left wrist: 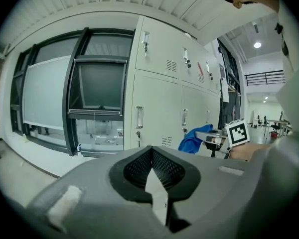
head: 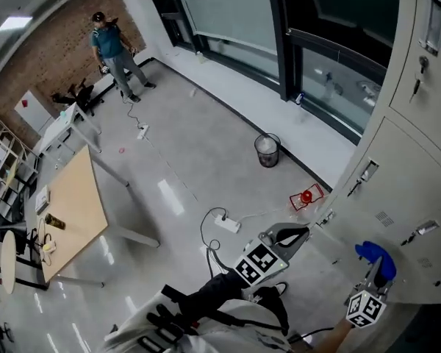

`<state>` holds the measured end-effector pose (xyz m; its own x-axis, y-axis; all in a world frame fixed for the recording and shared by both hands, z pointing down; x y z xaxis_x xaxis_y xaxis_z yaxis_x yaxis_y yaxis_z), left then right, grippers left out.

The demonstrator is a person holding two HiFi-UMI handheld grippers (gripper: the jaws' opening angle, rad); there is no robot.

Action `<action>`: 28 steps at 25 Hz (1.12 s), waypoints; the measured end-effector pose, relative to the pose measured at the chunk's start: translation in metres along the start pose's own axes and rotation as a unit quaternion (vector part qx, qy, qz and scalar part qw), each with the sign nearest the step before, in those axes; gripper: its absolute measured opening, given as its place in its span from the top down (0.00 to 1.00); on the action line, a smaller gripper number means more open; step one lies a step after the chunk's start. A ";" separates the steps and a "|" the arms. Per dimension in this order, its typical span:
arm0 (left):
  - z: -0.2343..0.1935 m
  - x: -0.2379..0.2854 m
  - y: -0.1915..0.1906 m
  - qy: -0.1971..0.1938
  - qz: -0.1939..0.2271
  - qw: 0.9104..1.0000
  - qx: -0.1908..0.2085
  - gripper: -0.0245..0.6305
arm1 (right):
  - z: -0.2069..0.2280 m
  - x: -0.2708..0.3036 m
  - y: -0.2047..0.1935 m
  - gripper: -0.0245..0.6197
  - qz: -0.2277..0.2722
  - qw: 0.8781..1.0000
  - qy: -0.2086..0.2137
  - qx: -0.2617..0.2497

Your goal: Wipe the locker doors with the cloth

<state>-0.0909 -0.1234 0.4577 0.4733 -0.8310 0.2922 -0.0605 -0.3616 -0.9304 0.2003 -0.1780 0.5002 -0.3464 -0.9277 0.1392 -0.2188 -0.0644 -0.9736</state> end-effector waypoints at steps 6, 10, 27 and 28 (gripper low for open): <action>0.008 -0.088 -0.019 -0.006 0.028 1.000 0.000 0.97 | -0.050 -0.081 0.025 0.92 0.008 1.000 -0.015 0.004; 0.018 -0.164 -0.062 -0.013 0.024 0.999 -0.016 0.97 | -0.102 -0.154 0.040 0.92 0.013 1.000 -0.022 -0.009; 0.128 -0.316 -0.144 -0.054 0.001 0.997 -0.048 0.97 | -0.204 -0.389 0.048 0.92 -0.005 0.999 -0.042 0.012; 0.140 -0.318 -0.145 -0.055 0.007 0.997 -0.046 0.97 | -0.204 -0.397 0.047 0.92 -0.003 0.999 -0.041 0.013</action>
<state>-0.1093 0.2521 0.4686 0.5643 -0.7874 0.2482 -0.1461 -0.3911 -0.9087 0.1411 0.2627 0.4357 -0.2687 -0.9543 0.1310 -0.1967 -0.0787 -0.9773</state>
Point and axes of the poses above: the fingertips, and each gripper's own axes: x forward along the fingers, z to its right, y out of its top, the point moved 4 cm from there along -x, backward along the fingers, and after that the axes turned 9 degrees about -x, right-handed, at the moved point
